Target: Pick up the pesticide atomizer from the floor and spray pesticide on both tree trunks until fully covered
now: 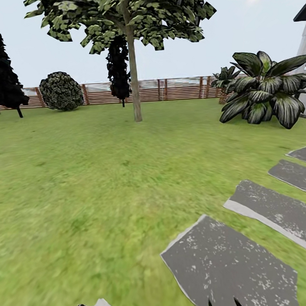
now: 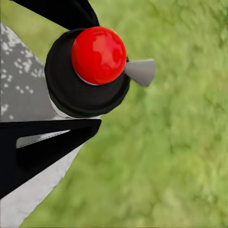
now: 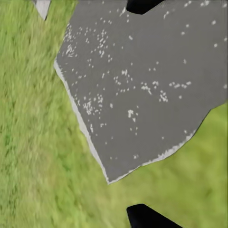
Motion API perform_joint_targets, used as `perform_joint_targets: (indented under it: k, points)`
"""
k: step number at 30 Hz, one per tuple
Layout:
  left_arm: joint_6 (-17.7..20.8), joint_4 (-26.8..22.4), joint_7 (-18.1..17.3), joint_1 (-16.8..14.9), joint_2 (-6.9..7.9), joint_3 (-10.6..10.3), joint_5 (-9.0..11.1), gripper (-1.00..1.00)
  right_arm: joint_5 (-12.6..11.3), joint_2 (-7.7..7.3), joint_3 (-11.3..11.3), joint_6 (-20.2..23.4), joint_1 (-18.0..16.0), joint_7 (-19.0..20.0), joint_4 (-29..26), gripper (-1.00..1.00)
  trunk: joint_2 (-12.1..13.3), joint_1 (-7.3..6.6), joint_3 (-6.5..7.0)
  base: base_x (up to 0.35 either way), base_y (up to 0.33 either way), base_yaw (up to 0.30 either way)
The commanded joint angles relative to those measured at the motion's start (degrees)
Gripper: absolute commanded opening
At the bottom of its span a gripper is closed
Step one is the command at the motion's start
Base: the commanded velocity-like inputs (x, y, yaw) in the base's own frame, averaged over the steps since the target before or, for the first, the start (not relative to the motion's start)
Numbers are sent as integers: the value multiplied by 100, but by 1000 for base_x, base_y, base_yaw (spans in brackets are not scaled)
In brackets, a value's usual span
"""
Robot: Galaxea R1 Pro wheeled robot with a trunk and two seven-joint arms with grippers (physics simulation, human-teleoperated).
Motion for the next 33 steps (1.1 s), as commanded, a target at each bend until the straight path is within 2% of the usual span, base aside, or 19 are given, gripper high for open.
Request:
perform_joint_targets:
  k: [1, 17, 28, 33]
  points:
    - [0, 4, 0, 0, -3, 0, 0, -100, 2, -3, -9, -1, 0, -3, 7, 100, 0, 0, 0, 340, 0, 0]
    - [0, 19, 0, 0, 9, 3, 6, -100, -13, -14, -24, -2, 0, -39, 25, 100, 0, 0, 0, 340, 0, 8]
    - [0, 20, 0, 0, 9, 8, 4, -100, -15, -13, -24, -2, 0, -42, 27, 100, 0, 0, 0, 340, 0, 236]
    - [0, 20, 0, 2, 9, 9, 5, -100, -15, -16, -24, -2, 0, -43, 27, 100, 0, 0, -1, 340, 0, 66]
